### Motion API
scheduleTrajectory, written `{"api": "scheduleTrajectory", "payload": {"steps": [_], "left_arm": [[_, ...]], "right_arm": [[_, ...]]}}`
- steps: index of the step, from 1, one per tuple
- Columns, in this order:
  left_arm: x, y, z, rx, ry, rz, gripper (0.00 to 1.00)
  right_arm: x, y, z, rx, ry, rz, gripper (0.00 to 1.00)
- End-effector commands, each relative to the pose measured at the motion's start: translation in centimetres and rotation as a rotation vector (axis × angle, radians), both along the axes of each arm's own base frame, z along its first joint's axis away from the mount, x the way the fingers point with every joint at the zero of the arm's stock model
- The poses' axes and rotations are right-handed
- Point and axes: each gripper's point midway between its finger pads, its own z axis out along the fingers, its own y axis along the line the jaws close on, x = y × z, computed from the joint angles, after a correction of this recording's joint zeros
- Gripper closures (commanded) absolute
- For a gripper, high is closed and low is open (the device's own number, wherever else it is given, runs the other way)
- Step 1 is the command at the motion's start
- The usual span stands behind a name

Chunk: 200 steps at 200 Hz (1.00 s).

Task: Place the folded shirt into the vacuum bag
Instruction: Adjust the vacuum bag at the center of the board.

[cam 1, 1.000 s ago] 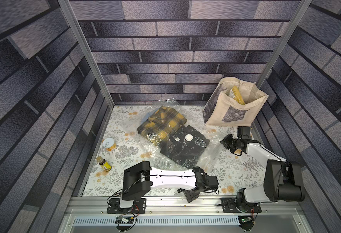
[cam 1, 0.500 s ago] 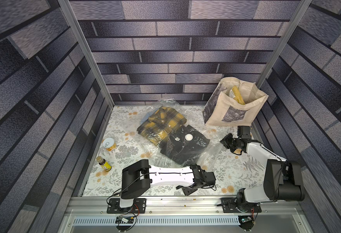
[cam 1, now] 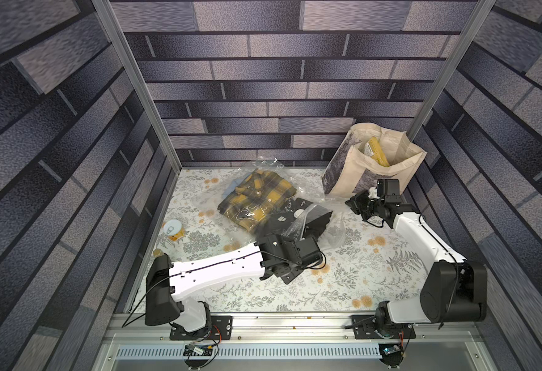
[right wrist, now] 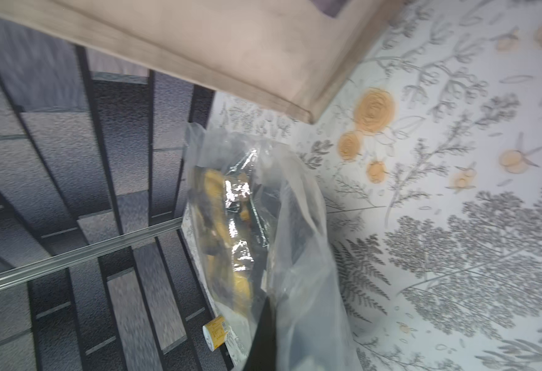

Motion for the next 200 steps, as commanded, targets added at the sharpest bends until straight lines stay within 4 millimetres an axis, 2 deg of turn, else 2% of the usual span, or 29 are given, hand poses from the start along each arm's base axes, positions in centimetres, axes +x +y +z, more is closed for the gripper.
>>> {"api": "scheduleTrajectory", "payload": {"steps": [1, 12, 19, 26, 49, 61, 74, 100, 117, 130, 152, 171, 200], "left_arm": [[1.3, 3.7, 5.7, -0.084, -0.078, 0.033, 1.0], [2.0, 4.6, 7.4, -0.13, -0.103, 0.061, 1.0], [2.1, 4.9, 8.1, -0.152, -0.111, 0.067, 1.0], [2.0, 4.9, 8.5, -0.168, -0.112, 0.065, 1.0], [1.6, 3.8, 8.6, -0.217, -0.087, 0.054, 1.0], [2.2, 3.8, 9.0, -0.213, -0.102, 0.068, 1.0], [3.9, 4.8, 10.5, -0.195, -0.148, 0.115, 1.0], [6.2, 6.1, 15.8, -0.277, -0.241, 0.174, 1.0], [6.7, 6.1, 17.4, -0.314, -0.27, 0.194, 1.0], [6.1, 4.7, 16.3, -0.357, -0.212, 0.177, 1.0], [4.1, 1.7, 11.8, -0.365, -0.06, 0.109, 1.0], [2.4, 0.4, 8.1, -0.344, 0.06, 0.076, 0.95], [0.2, -1.3, 5.7, -0.383, 0.183, 0.035, 0.91]], "right_arm": [[1.5, 0.1, 8.1, 0.014, -0.126, -0.034, 1.0], [1.9, -0.4, 9.8, -0.035, -0.137, -0.045, 1.0], [2.2, -0.6, 9.9, -0.058, -0.126, -0.044, 1.0], [2.2, -0.7, 9.3, -0.082, -0.095, -0.039, 1.0], [2.0, -1.1, 5.7, -0.135, 0.013, -0.024, 1.0], [2.3, -1.0, 5.5, -0.135, 0.019, -0.015, 1.0], [2.9, -0.6, 7.0, -0.132, -0.011, -0.004, 1.0], [3.9, 0.8, 11.6, -0.08, -0.126, 0.046, 1.0], [3.7, 0.8, 12.4, -0.095, -0.146, 0.058, 1.0], [3.1, 0.3, 11.0, -0.142, -0.11, 0.059, 1.0], [2.1, -0.5, 6.5, -0.154, -0.038, 0.055, 1.0], [1.1, -1.5, 2.8, -0.151, 0.019, 0.037, 1.0], [-0.2, -3.5, -1.5, -0.16, 0.082, -0.003, 1.0]]}}
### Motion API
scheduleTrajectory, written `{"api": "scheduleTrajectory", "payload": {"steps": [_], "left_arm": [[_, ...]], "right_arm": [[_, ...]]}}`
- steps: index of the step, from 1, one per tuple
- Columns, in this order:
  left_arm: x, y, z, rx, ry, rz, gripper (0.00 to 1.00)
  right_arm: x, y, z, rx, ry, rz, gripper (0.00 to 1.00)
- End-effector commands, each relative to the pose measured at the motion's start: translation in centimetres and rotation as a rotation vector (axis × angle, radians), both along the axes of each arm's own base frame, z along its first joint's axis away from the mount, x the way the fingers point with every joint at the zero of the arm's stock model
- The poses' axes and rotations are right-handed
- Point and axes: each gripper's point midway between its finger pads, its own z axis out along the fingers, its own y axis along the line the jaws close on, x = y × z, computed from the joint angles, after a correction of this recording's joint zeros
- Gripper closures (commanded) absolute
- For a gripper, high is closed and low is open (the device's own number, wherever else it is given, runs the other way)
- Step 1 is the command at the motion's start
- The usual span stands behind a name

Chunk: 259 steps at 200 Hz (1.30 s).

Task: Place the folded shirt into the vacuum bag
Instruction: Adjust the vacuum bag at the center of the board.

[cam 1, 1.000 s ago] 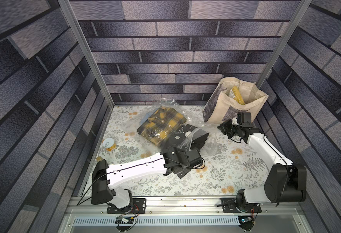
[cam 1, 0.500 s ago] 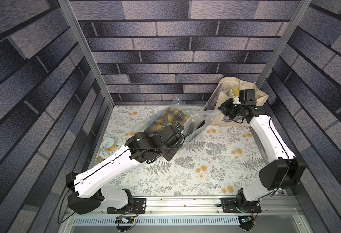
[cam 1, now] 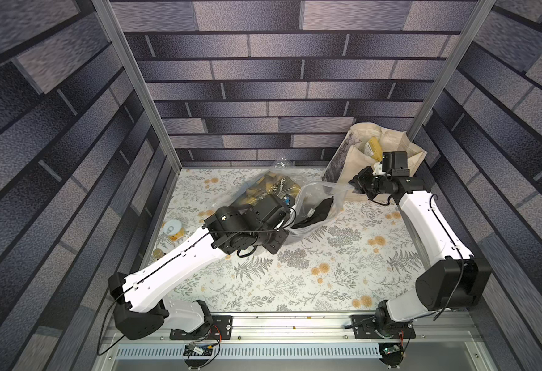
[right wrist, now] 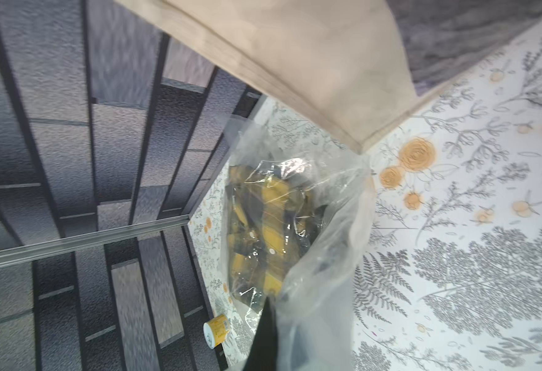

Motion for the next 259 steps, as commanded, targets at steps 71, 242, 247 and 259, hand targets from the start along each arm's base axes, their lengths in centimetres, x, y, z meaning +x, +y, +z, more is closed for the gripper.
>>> {"api": "scheduleTrajectory", "payload": {"steps": [71, 242, 247, 259], "left_arm": [[-1.9, -3.0, -1.3, -0.23, 0.228, -0.032, 0.46], [4.8, -3.4, 0.8, -0.466, 0.174, 0.139, 0.16], [5.5, -3.0, -0.2, -0.432, 0.176, 0.173, 0.17], [6.9, -2.2, -3.5, -0.32, 0.187, 0.251, 0.2]], "right_arm": [[-2.2, -3.1, -8.2, -0.024, 0.083, -0.032, 1.0], [-4.5, -4.1, -12.9, -0.049, 0.162, -0.038, 1.0], [-4.5, -4.1, -12.8, -0.048, 0.159, -0.039, 1.0], [-4.8, -4.0, -12.7, -0.04, 0.156, -0.037, 1.0]]}}
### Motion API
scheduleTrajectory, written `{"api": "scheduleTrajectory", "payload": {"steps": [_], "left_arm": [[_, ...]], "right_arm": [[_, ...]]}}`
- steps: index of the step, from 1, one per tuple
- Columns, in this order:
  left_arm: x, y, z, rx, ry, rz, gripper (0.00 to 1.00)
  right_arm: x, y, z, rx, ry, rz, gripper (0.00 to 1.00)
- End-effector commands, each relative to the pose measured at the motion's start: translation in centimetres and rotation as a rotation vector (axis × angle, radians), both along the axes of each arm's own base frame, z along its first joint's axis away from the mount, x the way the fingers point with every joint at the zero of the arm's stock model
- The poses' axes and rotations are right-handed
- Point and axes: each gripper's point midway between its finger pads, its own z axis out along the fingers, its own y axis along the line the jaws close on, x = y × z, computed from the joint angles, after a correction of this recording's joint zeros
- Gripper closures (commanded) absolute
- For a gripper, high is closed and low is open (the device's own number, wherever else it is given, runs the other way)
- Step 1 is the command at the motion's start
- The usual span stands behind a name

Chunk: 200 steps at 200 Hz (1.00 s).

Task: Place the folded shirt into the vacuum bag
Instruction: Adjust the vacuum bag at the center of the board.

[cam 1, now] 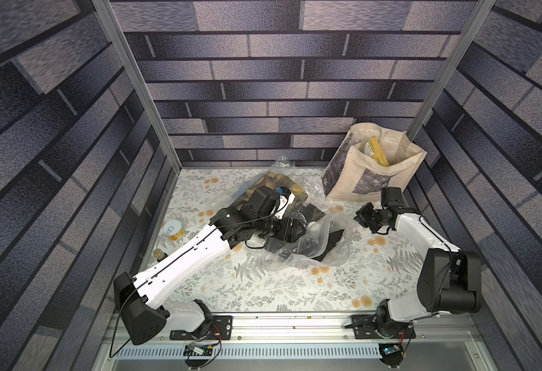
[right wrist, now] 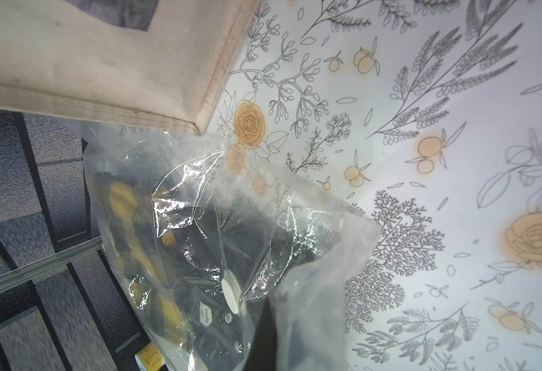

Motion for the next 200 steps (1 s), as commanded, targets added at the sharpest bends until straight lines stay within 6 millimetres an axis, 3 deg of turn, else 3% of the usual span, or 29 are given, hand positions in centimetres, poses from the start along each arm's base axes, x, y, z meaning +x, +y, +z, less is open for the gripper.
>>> {"api": "scheduleTrajectory", "payload": {"steps": [1, 22, 67, 88, 109, 142, 176, 200], "left_arm": [[2.5, 1.5, -3.8, 0.149, 0.029, 0.11, 0.21], [3.4, 1.8, -8.6, 0.282, 0.078, 0.144, 0.25], [3.7, -0.6, -14.1, 0.322, 0.148, 0.134, 0.27], [3.8, -0.8, -17.4, 0.382, 0.202, 0.13, 0.28], [5.4, 0.8, -19.9, 0.413, 0.275, 0.196, 0.28], [8.9, 3.3, -23.3, 0.477, 0.347, 0.302, 0.3], [11.8, 5.8, -25.1, 0.537, 0.365, 0.355, 0.3], [14.3, 6.9, -25.6, 0.523, 0.367, 0.384, 0.29]], "right_arm": [[-0.3, -0.2, 0.4, -0.005, -0.027, 0.002, 1.0], [-1.2, -0.2, 0.8, -0.003, -0.044, 0.0, 1.0], [-3.6, 0.4, -0.9, 0.034, -0.031, -0.003, 1.0], [-4.4, 0.5, -1.8, 0.047, -0.025, -0.017, 1.0], [-5.2, 1.5, -2.4, 0.056, -0.019, 0.002, 1.0], [-7.3, 4.9, -4.0, 0.054, 0.017, 0.085, 1.0], [-9.1, 7.5, -5.2, 0.059, 0.028, 0.119, 1.0], [-10.0, 8.8, -5.0, 0.021, 0.019, 0.154, 1.0]]}}
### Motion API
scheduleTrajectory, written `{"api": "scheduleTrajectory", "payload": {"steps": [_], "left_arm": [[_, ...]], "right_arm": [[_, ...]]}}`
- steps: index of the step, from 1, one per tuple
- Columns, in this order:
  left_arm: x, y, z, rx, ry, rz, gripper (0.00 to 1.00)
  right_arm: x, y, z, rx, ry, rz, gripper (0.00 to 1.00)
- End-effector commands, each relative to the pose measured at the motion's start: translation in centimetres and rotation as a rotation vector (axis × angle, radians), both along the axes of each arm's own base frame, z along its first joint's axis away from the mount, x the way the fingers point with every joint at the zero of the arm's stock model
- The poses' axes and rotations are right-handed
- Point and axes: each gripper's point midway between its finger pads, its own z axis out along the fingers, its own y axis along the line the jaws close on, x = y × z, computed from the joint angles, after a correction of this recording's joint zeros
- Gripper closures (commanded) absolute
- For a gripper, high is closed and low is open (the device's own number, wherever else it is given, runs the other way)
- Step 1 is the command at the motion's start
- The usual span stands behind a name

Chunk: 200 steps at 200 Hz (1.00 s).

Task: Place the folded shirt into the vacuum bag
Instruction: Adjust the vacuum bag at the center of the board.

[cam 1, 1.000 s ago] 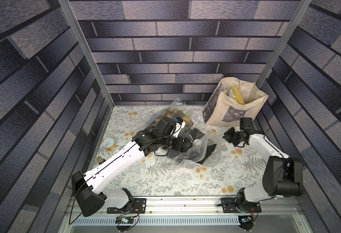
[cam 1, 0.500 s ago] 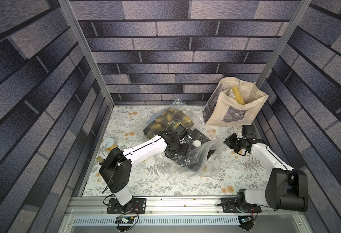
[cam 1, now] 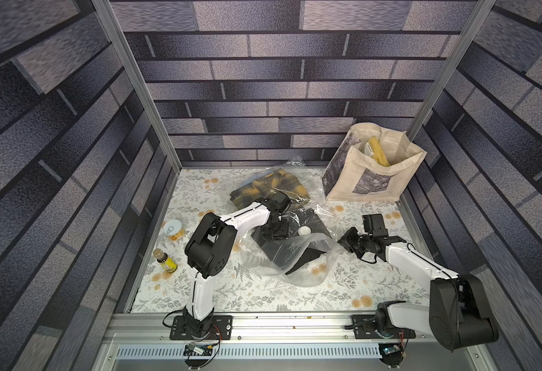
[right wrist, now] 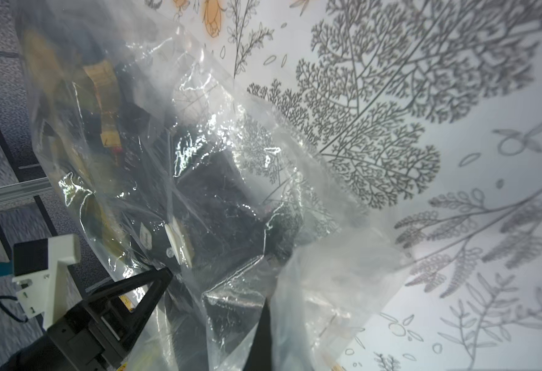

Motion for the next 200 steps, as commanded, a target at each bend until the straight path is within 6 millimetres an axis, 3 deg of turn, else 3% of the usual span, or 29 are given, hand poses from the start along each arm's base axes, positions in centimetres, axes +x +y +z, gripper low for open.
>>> {"api": "scheduleTrajectory", "payload": {"steps": [1, 43, 59, 73, 88, 102, 123, 163, 180, 200], "left_arm": [[2.2, 2.4, -2.3, 0.065, 0.012, 0.033, 0.29], [5.9, 2.4, -3.0, 0.081, 0.009, -0.014, 0.29], [7.6, 3.5, -2.6, 0.092, -0.004, 0.008, 0.3], [8.5, 4.7, -1.6, 0.099, -0.016, 0.028, 0.3], [8.4, 5.5, 0.1, 0.1, -0.037, 0.029, 0.3], [7.5, 5.4, 1.9, 0.086, -0.062, 0.011, 0.29], [5.3, 4.2, 4.6, 0.052, -0.109, -0.045, 0.28], [0.1, 0.2, 9.9, 0.022, -0.204, -0.202, 0.26], [-2.8, -2.4, 11.1, -0.021, -0.218, -0.296, 0.25], [-6.1, -4.0, 10.3, -0.037, -0.182, -0.363, 0.25]], "right_arm": [[-1.1, 0.7, -0.2, -0.034, 0.007, -0.006, 1.0], [-2.6, 3.2, 0.2, -0.1, -0.011, 0.078, 0.95], [-2.7, 4.7, 0.0, -0.089, -0.009, 0.114, 0.91], [-2.9, 6.0, 0.2, -0.073, -0.009, 0.151, 0.82], [-3.4, 6.4, 0.7, -0.045, -0.015, 0.168, 0.64], [-4.3, 5.4, 1.4, -0.074, -0.028, 0.165, 0.47], [-6.2, 3.0, 2.1, -0.129, -0.018, 0.148, 0.34], [-9.2, -2.9, 3.3, -0.176, 0.0, 0.024, 0.24], [-9.3, -3.7, 2.9, -0.141, 0.017, -0.003, 0.23], [-8.6, -3.1, 2.4, -0.102, 0.027, -0.003, 0.23]]}}
